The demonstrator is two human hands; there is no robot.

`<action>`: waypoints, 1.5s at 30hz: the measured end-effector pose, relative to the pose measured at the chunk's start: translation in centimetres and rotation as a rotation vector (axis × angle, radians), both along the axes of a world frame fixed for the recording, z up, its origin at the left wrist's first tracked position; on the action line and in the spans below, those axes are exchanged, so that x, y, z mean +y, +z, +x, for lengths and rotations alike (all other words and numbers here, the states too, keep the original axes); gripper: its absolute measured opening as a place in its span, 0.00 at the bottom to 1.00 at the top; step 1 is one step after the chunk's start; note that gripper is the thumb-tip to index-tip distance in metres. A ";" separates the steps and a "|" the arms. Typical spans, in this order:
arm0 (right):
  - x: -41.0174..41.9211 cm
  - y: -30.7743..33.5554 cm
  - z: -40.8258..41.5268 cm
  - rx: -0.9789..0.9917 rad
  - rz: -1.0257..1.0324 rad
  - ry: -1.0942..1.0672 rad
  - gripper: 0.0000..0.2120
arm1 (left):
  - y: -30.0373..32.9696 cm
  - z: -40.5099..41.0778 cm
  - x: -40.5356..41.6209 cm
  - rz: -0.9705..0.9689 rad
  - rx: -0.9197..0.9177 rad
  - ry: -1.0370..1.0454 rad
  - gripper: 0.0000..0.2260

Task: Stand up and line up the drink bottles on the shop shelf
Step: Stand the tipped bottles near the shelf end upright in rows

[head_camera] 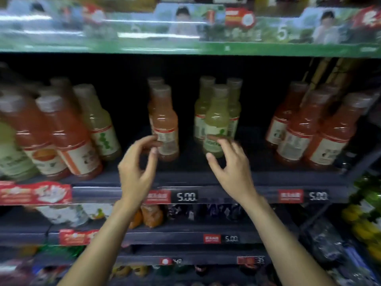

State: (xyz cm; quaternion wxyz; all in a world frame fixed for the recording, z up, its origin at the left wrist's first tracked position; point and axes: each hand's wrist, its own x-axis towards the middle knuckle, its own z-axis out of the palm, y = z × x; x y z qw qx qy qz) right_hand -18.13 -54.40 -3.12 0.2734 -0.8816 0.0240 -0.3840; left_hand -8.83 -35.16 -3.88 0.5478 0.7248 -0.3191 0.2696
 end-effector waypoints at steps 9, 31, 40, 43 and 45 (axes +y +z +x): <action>6.7 -0.7 11.7 0.122 0.519 0.166 0.49 | -1.2 5.9 11.4 -0.074 -0.052 0.436 0.25; 19.9 2.0 18.4 0.218 0.360 0.339 0.45 | -2.1 9.1 14.4 0.273 -0.179 0.509 0.35; 19.2 -0.4 13.4 0.022 0.352 0.215 0.47 | -1.5 6.7 13.4 0.125 -0.375 0.341 0.22; 17.1 -0.8 9.9 -0.057 0.352 0.167 0.46 | -1.2 6.0 10.9 0.147 -0.351 0.039 0.19; 15.5 -0.6 8.1 -0.075 0.368 0.136 0.46 | -0.9 6.0 8.6 0.170 -0.227 -0.088 0.20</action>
